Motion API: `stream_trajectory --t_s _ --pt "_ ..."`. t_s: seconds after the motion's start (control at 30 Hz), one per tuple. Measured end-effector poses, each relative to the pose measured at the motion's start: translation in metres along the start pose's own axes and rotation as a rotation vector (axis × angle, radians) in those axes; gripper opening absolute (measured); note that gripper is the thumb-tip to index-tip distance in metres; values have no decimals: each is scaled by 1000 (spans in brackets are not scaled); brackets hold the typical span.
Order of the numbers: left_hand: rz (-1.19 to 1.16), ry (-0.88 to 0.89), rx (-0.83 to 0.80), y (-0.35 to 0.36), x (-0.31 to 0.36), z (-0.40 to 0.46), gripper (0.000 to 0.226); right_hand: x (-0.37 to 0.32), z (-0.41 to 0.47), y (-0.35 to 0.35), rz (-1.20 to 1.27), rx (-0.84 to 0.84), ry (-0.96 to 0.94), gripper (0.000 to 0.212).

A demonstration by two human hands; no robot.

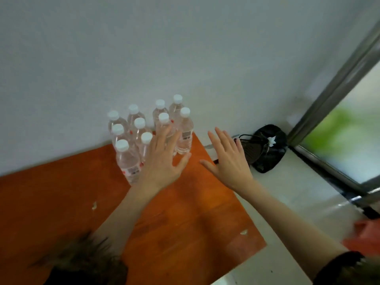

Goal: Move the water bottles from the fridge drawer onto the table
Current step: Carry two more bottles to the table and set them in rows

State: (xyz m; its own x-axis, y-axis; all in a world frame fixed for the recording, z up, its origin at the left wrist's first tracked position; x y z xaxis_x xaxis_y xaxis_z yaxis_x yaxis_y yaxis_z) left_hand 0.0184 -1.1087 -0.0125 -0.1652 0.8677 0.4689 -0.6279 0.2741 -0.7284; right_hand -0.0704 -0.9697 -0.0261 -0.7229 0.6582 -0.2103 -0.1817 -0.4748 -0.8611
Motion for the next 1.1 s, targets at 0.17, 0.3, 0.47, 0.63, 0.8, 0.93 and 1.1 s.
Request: stream_trajectory --t_s 0.17,0.3,0.47,0.63,0.8,0.93,1.1 --pt "100 305 -119 22 114 2 76 72 -58 -105 -261 100 97 88" --pt "79 573 -130 35 222 -24 78 134 -139 -206 -441 183 270 95" --pt "-74 787 -140 44 368 -99 77 181 -272 -324 -610 237 491 96" --pt "-240 938 -200 53 490 -187 76 207 -395 -401 -723 240 677 96" --pt "-336 1057 -271 66 582 -261 80 225 -498 -457 -767 258 849 95" --pt "-399 1152 -339 94 651 -316 78 251 -568 -486 -829 267 972 93" --pt "-435 1218 -440 149 727 -378 78 309 -644 -514 -843 233 1116 91"
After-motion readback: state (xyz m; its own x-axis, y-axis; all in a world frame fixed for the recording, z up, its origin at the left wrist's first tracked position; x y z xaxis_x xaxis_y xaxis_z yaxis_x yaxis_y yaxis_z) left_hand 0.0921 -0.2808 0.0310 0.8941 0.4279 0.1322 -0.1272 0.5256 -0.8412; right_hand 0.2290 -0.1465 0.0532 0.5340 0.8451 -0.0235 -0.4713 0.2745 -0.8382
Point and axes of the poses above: each hand's wrist, its own z-axis towards the middle knuckle, its own y-axis out of the palm, x = y × z, the point moved 6 cm from there along z, towards the middle knuckle, and after that the axes turned 14 degrees about x, right-handed, at the moved point
